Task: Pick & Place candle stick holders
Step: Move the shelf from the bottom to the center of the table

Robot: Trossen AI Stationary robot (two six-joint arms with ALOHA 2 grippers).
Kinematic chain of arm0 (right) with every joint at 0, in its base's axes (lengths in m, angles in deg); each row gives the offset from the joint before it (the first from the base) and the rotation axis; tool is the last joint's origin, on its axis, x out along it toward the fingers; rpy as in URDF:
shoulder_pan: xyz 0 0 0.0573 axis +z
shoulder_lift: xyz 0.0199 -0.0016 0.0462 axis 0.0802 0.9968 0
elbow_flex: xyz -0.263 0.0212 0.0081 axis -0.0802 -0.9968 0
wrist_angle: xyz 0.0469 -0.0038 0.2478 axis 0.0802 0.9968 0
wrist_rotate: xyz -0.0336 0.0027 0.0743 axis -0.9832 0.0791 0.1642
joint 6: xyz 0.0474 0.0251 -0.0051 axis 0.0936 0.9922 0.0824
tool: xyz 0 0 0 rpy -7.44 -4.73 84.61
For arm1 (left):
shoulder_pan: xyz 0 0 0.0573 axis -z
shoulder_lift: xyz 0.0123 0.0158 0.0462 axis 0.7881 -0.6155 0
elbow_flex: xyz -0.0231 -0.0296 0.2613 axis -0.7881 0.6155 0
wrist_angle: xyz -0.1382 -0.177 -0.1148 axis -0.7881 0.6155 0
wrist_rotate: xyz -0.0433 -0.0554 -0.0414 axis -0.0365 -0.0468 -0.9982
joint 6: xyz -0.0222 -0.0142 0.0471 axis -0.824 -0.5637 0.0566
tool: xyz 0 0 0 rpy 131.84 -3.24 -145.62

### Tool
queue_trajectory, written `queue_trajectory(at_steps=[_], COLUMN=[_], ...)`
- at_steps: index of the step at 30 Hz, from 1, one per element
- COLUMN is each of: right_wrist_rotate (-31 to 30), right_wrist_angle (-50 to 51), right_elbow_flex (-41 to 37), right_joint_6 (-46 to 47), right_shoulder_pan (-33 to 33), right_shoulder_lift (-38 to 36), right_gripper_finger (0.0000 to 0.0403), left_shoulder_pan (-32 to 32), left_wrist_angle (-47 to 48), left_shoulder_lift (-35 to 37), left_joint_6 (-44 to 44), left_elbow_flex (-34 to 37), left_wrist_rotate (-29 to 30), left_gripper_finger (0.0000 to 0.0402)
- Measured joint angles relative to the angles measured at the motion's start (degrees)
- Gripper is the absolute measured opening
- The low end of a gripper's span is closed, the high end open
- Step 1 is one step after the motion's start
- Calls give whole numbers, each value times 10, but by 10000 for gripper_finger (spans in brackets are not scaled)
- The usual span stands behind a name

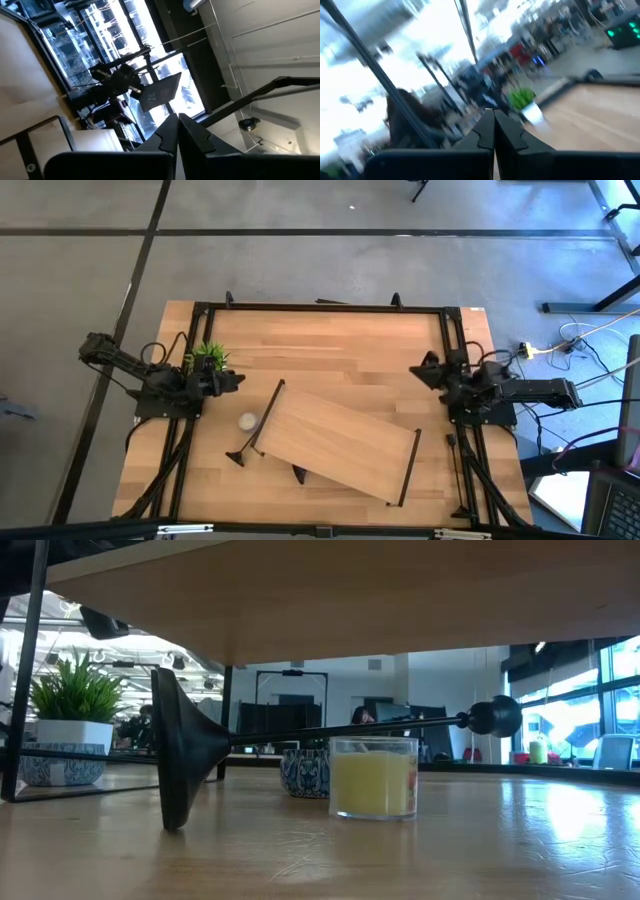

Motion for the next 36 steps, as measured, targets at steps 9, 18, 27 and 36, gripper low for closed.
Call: queue_trajectory(at_steps=[9,18,27,36], right_wrist_rotate=[-41,-27,14,137], right_wrist_angle=[-194,-313,-255,-242], right_elbow_flex=[0,3,157,397], right_joint_6=[-18,55,59,25], right_shoulder_pan=[0,0,1,13], right_shoulder_lift=[0,11,165,440], right_gripper_finger=[1,1,63,131], left_shoulder_pan=[0,0,0,0], left_wrist_angle=[7,28,32,46], left_shoulder_lift=[0,0,0,0], left_joint_6=[1,-6,-8,-8], left_elbow_flex=[0,0,0,0], left_wrist_rotate=[7,10,10,9], left_gripper_finger=[6,6,6,6])
